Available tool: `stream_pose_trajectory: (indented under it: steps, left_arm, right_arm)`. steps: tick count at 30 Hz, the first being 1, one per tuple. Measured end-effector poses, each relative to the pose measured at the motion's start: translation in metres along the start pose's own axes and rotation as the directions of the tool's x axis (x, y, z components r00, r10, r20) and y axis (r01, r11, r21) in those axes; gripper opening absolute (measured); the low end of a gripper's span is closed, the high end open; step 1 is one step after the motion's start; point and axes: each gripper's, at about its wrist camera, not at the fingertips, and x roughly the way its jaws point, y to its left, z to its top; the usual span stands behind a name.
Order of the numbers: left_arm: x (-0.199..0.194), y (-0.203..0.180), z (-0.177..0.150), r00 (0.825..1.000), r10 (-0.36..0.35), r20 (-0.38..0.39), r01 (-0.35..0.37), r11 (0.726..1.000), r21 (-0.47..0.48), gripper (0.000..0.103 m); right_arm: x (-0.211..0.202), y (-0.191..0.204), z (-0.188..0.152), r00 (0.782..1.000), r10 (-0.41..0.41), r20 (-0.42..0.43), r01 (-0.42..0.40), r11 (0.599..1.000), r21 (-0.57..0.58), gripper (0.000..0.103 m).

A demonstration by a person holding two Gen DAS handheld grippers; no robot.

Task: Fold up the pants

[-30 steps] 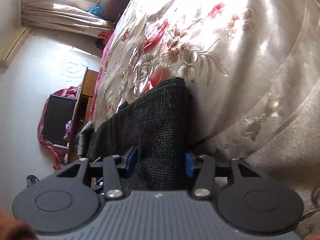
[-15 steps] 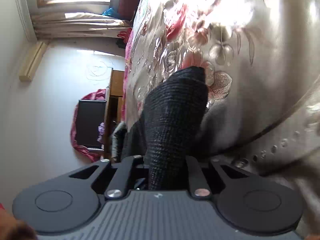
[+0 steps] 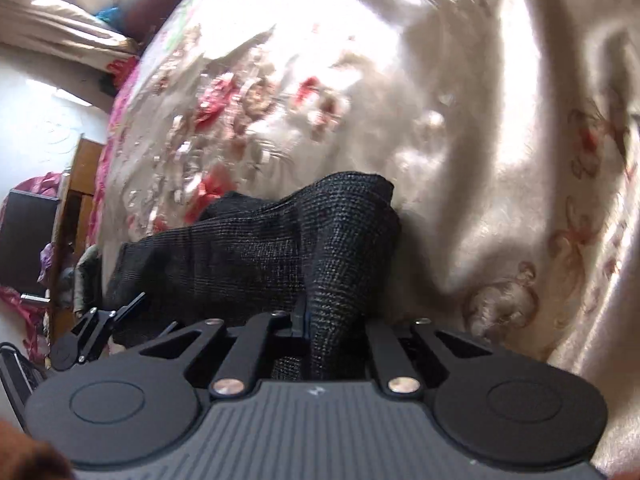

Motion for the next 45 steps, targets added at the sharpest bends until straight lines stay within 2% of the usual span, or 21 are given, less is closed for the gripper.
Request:
stream_pose_trajectory:
  steps: [1,4,6,8,11,14,17,20,22,25,28,30,31,34,35,37,38,39,42,45]
  left_arm:
    - [0.006,0.001,-0.008,1.0,-0.014,-0.022,0.014,1.0,-0.015,0.065]
    - [0.001,0.001,-0.014,1.0,0.001,0.02,-0.001,1.0,0.005,0.065]
    - [-0.004,0.002,-0.012,0.997,0.048,0.063,-0.049,0.999,0.013,0.065]
    - [-0.004,0.011,-0.011,0.991,0.113,0.066,-0.112,0.994,-0.019,0.065]
    - [-0.008,0.032,-0.02,0.981,0.191,0.042,-0.186,0.977,-0.103,0.065]
    - [-0.001,0.043,-0.036,0.959,0.283,0.005,-0.281,0.956,-0.082,0.066]
    - [-0.001,0.057,-0.044,0.972,0.235,-0.006,-0.233,0.963,-0.135,0.066]
    - [-0.002,0.056,-0.049,0.97,0.243,0.024,-0.238,0.963,-0.123,0.067]
    - [-0.012,0.062,-0.056,0.969,0.247,0.026,-0.238,0.954,-0.18,0.067]
    - [-0.025,0.074,-0.077,0.966,0.258,-0.001,-0.252,0.944,-0.215,0.067]
    - [-0.039,0.085,-0.104,0.969,0.247,-0.014,-0.244,0.945,-0.217,0.067]
    - [-0.05,0.09,-0.117,0.972,0.236,-0.01,-0.231,0.945,-0.233,0.067]
    - [-0.055,0.091,-0.122,0.973,0.231,-0.015,-0.227,0.943,-0.242,0.067]
    - [-0.061,0.093,-0.13,0.974,0.223,-0.036,-0.224,0.936,-0.27,0.067]
    - [-0.062,0.093,-0.131,0.974,0.221,-0.042,-0.224,0.933,-0.281,0.066]
    - [-0.064,0.093,-0.132,0.974,0.221,-0.05,-0.226,0.926,-0.303,0.066]
    - [-0.066,0.094,-0.132,0.974,0.222,-0.053,-0.228,0.923,-0.312,0.066]
    - [-0.068,0.094,-0.132,0.973,0.225,-0.058,-0.232,0.919,-0.318,0.066]
    - [-0.078,0.096,-0.135,0.968,0.239,-0.08,-0.252,0.906,-0.339,0.066]
    - [-0.095,0.099,-0.138,0.958,0.269,-0.101,-0.287,0.891,-0.352,0.066]
  right_arm:
    - [0.002,0.002,-0.001,1.0,-0.007,-0.009,0.008,0.999,0.031,0.008]
    - [-0.013,0.037,-0.006,0.998,-0.051,0.024,0.052,0.997,-0.055,0.008]
    - [-0.02,0.064,-0.007,0.996,-0.076,0.038,0.079,0.992,-0.103,0.008]
    - [-0.023,0.096,-0.008,0.991,-0.122,0.052,0.129,0.977,-0.169,0.009]
    - [-0.025,0.137,-0.009,0.995,-0.098,0.033,0.103,0.976,-0.193,0.011]
    - [-0.014,0.183,-0.012,0.997,-0.07,0.01,0.071,0.97,-0.231,0.013]
    - [0.008,0.223,-0.017,1.0,-0.011,-0.029,0.004,0.968,-0.25,0.013]
    - [0.043,0.26,-0.026,0.999,0.034,-0.031,-0.041,0.958,-0.282,0.011]
    - [0.073,0.278,-0.031,0.998,0.056,-0.038,-0.064,0.96,-0.272,0.011]
    - [0.118,0.296,-0.042,0.999,0.005,-0.037,-0.016,0.957,-0.291,0.013]
    - [0.156,0.303,-0.055,0.997,-0.043,-0.061,0.022,0.948,-0.317,0.014]
    - [0.17,0.307,-0.061,0.997,-0.056,-0.06,0.033,0.941,-0.336,0.015]
    - [0.173,0.31,-0.061,0.997,-0.061,-0.052,0.041,0.942,-0.335,0.019]
    - [0.178,0.319,-0.064,0.998,-0.043,-0.035,0.03,0.947,-0.319,0.021]
    - [0.18,0.32,-0.064,0.998,-0.049,-0.03,0.038,0.954,-0.297,0.027]
    - [0.185,0.317,-0.063,0.999,-0.013,-0.039,0.005,0.978,-0.207,0.035]
    - [0.186,0.317,-0.062,0.999,-0.002,-0.039,-0.006,0.983,-0.185,0.042]
    - [0.186,0.319,-0.062,0.999,0.002,-0.042,-0.009,0.984,-0.179,0.045]
    - [0.186,0.334,-0.066,0.997,0.042,-0.064,-0.056,0.971,-0.231,0.046]
    - [0.174,0.339,-0.065,0.997,0.066,-0.05,-0.077,0.955,-0.287,0.046]
